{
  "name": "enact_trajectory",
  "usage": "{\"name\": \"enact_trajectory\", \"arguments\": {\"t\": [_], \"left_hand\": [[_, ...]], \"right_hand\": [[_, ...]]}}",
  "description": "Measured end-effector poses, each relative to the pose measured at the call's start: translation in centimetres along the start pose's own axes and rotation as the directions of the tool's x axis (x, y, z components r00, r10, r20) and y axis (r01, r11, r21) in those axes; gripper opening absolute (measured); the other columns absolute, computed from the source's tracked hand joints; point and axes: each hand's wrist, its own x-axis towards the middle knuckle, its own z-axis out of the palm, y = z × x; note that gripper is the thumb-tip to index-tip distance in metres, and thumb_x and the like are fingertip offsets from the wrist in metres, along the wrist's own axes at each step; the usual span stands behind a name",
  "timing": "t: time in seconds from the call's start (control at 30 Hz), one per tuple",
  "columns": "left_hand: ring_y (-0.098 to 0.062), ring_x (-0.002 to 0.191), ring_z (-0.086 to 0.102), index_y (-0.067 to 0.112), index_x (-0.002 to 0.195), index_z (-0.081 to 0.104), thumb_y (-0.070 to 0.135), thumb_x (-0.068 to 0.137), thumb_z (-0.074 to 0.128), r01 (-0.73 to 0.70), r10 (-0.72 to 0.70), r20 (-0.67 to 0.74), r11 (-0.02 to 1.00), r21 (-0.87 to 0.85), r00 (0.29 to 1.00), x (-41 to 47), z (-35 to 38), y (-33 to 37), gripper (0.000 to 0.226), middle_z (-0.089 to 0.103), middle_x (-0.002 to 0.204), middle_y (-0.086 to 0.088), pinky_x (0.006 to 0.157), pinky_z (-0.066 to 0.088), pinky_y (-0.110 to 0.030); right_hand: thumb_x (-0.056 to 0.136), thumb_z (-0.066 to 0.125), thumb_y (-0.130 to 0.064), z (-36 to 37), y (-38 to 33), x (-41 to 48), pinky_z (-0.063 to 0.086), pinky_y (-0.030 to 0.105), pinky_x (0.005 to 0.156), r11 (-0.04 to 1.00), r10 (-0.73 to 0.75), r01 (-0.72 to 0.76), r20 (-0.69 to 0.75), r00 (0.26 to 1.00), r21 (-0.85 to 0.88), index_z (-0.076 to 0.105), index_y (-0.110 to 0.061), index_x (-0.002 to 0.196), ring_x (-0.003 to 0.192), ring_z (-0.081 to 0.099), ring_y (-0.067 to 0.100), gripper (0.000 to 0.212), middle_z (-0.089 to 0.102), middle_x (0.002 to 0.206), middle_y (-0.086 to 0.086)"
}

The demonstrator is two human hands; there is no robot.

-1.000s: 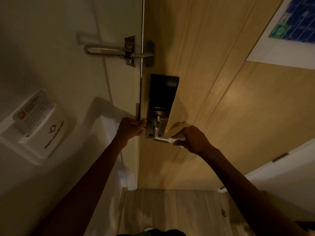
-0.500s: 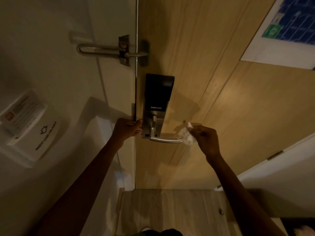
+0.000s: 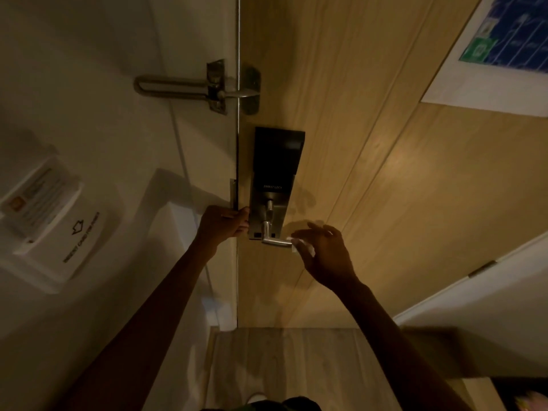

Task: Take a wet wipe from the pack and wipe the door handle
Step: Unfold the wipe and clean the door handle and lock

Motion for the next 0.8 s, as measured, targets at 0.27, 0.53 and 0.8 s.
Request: {"name": "enact_trajectory", "arguments": {"t": [0.27,0.53,0.8], "left_hand": [[-0.018,0.057,0.048,0.01,0.071,0.067,0.02,0.091,0.064,-0.035,0.032,-0.077,0.999,-0.036,0.996,-0.3,0.2,0.1,0.023,0.052,0.065,-0.01,0.054,0.037,-0.026],[-0.01,0.046,0.051,0.009,0.062,0.065,0.024,0.089,0.067,-0.034,0.035,-0.094,0.999,0.011,0.995,0.0,0.0,-0.4,0.031,0.055,0.055,-0.002,0.051,0.042,-0.02],[-0.009,0.058,0.064,0.008,0.082,0.072,0.02,0.086,0.069,-0.045,0.038,-0.174,0.998,-0.033,0.984,0.1,0.3,-0.6,0.013,0.068,0.062,0.001,0.057,0.053,-0.019]], "right_hand": [[0.093,0.059,-0.022,-2.3,1.4,1.4,0.034,0.04,0.105,0.963,-0.188,0.217,0.178,0.966,-0.157,0.068,-0.019,0.118,0.123,0.056,0.023,0.026,0.07,0.119,0.005],[0.085,0.072,-0.014,-3.0,4.8,-2.4,0.054,0.025,0.078,0.986,0.057,-0.06,0.027,0.998,0.153,0.076,-0.016,0.097,0.087,0.073,0.016,0.013,0.076,0.097,0.0],[0.095,0.06,-0.026,-0.1,1.9,-2.6,0.055,0.05,0.09,0.45,0.652,-0.435,0.045,0.757,0.78,0.075,-0.017,0.104,0.098,0.069,0.02,0.02,0.076,0.098,0.003]]}}
